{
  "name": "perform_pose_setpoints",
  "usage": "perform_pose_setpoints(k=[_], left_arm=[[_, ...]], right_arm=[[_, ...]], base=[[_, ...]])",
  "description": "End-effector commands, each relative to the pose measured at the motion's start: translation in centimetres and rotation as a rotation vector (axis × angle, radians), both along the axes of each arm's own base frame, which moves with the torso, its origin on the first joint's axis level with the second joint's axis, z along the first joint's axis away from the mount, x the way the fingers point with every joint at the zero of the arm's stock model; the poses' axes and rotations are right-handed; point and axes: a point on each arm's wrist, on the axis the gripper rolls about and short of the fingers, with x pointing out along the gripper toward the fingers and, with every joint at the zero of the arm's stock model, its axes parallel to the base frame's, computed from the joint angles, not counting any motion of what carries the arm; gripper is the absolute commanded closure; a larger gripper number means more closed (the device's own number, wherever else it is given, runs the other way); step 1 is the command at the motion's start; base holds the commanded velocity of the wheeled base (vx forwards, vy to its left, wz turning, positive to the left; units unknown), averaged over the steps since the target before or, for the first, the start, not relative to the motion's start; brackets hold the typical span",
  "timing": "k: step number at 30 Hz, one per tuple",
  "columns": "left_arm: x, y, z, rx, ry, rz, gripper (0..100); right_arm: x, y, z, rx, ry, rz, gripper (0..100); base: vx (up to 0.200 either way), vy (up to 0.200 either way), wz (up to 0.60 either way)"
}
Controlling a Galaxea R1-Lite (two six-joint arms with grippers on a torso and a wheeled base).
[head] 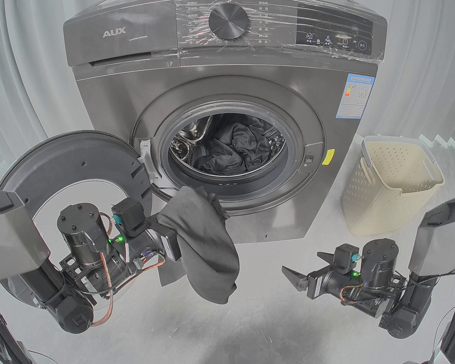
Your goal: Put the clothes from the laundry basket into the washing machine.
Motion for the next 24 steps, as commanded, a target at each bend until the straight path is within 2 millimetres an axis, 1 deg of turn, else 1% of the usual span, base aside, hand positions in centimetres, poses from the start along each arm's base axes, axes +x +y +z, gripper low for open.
perform_pose_setpoints(k=[1,5,9,11,18,24], left_arm=[[-1.2,0.7,0.7,0.008,-0.015,0.038,100],[-1.1,0.7,1.0,0.006,-0.027,0.112,100],[-1.3,0.8,0.6,0.009,-0.006,0.1,100],[-1.3,0.8,0.5,0.015,-0.004,0.098,100],[-1.5,-0.2,-0.2,0.033,0.011,0.076,100],[-1.7,-0.8,-0.9,0.047,0.033,0.055,100]], right_arm=[[0.5,-1.8,1.4,0.036,-0.032,-0.068,0],[0.5,-1.5,1.5,0.041,-0.038,-0.062,0],[0.4,-1.6,1.4,0.039,-0.034,-0.064,0],[0.4,-1.6,1.5,0.041,-0.035,-0.064,0],[0.0,-1.1,1.5,0.041,-0.033,-0.045,0],[-0.2,-1.0,1.1,0.032,-0.017,-0.041,0]], base=[[0.0,0.0,0.0],[0.0,0.0,0.0],[0.0,0.0,0.0],[0.2,0.0,0.0],[0.2,0.0,0.0],[0.0,0.0,0.0]])
